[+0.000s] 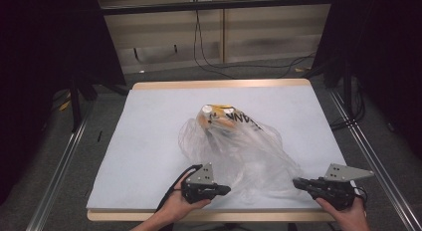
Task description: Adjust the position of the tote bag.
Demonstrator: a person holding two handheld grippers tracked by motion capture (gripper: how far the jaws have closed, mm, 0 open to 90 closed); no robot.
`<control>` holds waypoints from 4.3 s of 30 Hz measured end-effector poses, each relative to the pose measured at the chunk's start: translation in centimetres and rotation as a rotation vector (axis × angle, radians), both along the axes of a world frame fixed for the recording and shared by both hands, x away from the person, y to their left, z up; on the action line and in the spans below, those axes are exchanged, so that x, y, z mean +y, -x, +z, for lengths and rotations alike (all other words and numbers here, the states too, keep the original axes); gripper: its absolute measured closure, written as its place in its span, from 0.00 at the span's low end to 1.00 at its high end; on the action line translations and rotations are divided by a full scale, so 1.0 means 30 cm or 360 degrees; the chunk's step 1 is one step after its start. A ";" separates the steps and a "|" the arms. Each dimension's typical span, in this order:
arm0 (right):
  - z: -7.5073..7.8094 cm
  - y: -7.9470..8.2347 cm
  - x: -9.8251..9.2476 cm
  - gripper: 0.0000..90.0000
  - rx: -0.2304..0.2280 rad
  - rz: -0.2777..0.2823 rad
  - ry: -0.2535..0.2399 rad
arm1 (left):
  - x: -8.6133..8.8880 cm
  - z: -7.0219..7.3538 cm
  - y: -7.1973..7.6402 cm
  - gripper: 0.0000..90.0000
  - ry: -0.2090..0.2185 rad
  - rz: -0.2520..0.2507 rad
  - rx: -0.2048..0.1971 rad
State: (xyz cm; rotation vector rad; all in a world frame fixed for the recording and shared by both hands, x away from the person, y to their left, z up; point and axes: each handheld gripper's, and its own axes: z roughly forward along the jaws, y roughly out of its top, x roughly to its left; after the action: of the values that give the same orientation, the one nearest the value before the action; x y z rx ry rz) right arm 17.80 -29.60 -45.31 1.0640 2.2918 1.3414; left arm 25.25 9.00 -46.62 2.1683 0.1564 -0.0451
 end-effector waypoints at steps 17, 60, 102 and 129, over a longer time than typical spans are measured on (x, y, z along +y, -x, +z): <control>0.027 0.000 -0.005 1.00 -0.0097 -0.0032 -0.0094 | 0.049 0.076 -0.008 1.00 0.0209 0.0034 -0.0003; 0.216 -0.107 0.064 1.00 -0.0339 0.0058 -0.0235 | 0.143 0.278 -0.068 1.00 0.0477 0.0119 -0.0138; 0.597 -0.349 0.087 1.00 -0.0682 0.0039 -0.0356 | 0.373 0.591 -0.317 1.00 0.0748 0.0575 -0.0387; 0.792 -0.571 0.116 1.00 -0.0690 -0.0151 -0.0346 | 0.484 0.702 -0.430 1.00 0.0832 0.0869 -0.0481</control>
State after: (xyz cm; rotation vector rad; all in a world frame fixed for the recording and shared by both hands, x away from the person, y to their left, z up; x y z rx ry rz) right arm 34.92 -26.11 -21.55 0.8275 1.7937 1.6238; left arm 38.16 23.52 -25.57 1.5314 0.4967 0.4971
